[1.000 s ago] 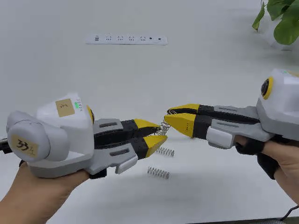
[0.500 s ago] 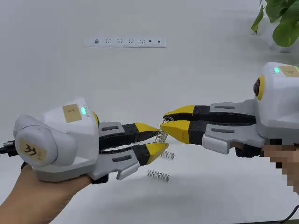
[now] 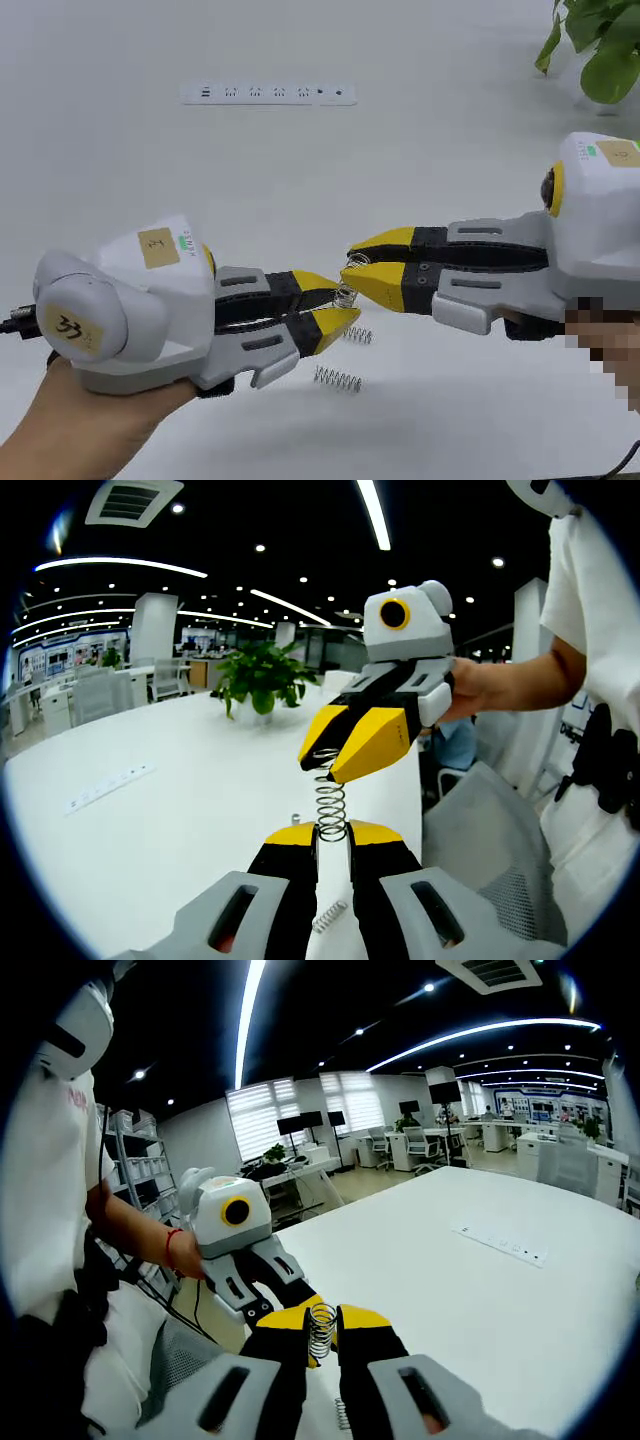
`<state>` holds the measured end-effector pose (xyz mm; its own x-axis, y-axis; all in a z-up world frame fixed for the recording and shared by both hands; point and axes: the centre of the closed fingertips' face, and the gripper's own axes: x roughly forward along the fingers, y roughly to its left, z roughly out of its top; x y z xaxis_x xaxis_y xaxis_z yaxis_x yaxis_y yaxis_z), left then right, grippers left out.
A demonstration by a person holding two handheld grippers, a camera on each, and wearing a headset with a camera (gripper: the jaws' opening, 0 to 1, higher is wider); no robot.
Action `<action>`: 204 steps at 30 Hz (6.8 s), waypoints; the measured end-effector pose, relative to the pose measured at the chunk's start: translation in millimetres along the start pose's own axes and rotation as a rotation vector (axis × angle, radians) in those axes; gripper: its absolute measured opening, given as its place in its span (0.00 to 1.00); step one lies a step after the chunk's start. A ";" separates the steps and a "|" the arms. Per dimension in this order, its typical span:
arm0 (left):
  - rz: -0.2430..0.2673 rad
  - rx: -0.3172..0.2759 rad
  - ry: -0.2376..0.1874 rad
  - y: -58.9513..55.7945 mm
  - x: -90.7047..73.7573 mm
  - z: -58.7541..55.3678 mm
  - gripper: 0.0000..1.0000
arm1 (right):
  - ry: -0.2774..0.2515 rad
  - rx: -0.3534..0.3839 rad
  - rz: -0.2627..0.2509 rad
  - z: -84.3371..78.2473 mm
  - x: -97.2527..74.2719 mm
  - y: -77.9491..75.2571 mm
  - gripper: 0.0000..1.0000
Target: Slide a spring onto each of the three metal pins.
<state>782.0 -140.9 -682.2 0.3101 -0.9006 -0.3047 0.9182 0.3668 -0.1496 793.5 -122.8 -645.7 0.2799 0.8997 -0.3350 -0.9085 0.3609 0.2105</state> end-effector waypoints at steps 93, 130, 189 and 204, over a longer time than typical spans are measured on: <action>-0.015 0.067 -0.008 -1.4 0.0 -7.8 0.11 | 0.794 -0.610 0.521 -33.7 7.9 14.0 0.12; 0.115 0.068 0.050 32.2 -42.9 -34.3 0.39 | 0.764 -0.602 0.421 -21.3 36.7 -12.8 0.12; 0.126 -0.046 0.031 40.2 -51.1 -58.6 0.92 | 0.892 -0.561 0.360 -95.1 110.5 -64.7 0.12; 0.120 -0.052 0.025 40.1 -50.7 -59.2 0.91 | 0.908 -0.572 0.363 -102.7 113.3 -64.6 0.12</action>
<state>788.4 -66.7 -728.4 0.4096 -0.8438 -0.3469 0.8609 0.4833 -0.1589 852.0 -69.3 -791.5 -0.1460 0.3336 -0.9313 -0.9638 -0.2602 0.0578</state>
